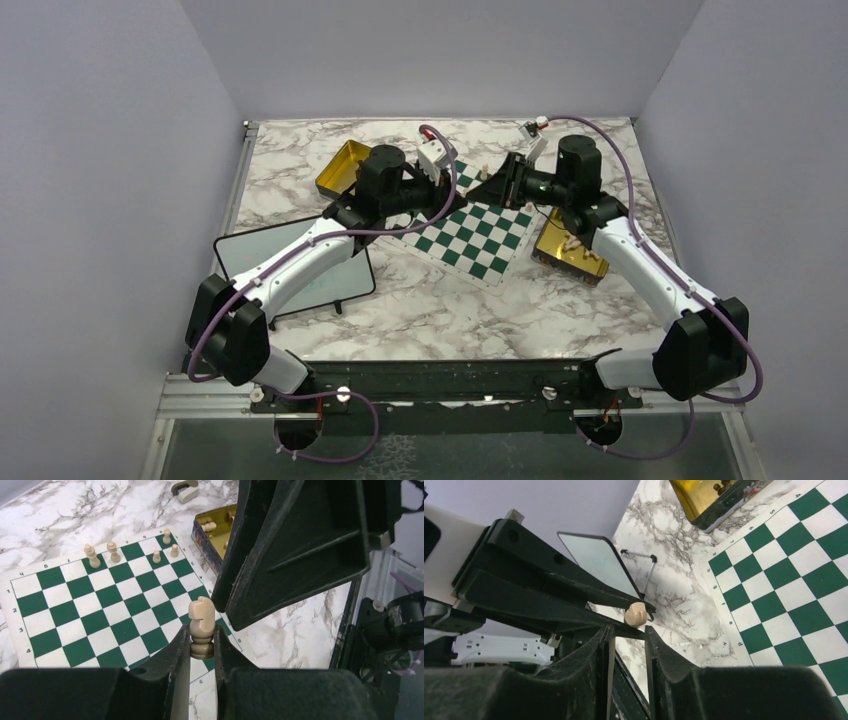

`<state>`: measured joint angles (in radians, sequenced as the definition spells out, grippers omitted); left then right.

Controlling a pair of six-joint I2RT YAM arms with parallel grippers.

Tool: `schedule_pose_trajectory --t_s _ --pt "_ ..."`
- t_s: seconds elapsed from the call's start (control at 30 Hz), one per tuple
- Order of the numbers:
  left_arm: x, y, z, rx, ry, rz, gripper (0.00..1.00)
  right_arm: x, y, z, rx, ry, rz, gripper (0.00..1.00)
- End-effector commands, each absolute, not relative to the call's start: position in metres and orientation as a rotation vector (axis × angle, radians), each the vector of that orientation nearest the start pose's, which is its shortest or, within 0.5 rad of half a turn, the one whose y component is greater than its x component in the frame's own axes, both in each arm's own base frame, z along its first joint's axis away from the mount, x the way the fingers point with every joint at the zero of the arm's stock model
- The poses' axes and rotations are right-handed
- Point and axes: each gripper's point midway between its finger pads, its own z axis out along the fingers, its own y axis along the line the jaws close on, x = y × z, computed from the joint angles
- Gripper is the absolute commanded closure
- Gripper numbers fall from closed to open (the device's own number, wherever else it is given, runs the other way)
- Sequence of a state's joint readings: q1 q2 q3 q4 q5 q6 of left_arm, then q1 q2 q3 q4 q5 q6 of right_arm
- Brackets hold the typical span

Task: Set up the chess pieces on the board
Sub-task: Place the chess piece on the chessboard.

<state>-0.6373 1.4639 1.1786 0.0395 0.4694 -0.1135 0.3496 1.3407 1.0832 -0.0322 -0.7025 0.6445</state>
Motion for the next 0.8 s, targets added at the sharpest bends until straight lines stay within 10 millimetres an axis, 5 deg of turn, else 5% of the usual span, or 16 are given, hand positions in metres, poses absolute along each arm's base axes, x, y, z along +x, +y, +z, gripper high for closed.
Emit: schedule_pose_trajectory --t_s 0.0,0.23,0.57,0.77 --pt "0.296 -0.333 0.267 0.980 1.622 -0.932 0.92 0.298 0.260 0.291 -0.365 2.011 1.359 0.65" --pt "0.285 -0.333 0.266 1.061 1.556 -0.941 0.93 0.296 0.262 0.290 -0.383 2.054 1.387 0.62" --pt "0.281 -0.335 0.267 1.079 1.531 -0.964 0.94 0.293 0.263 0.264 -0.436 2.164 1.391 0.64" --pt "0.282 -0.334 0.265 1.079 1.531 -0.957 0.94 0.292 0.267 0.262 -0.427 2.147 1.443 0.82"
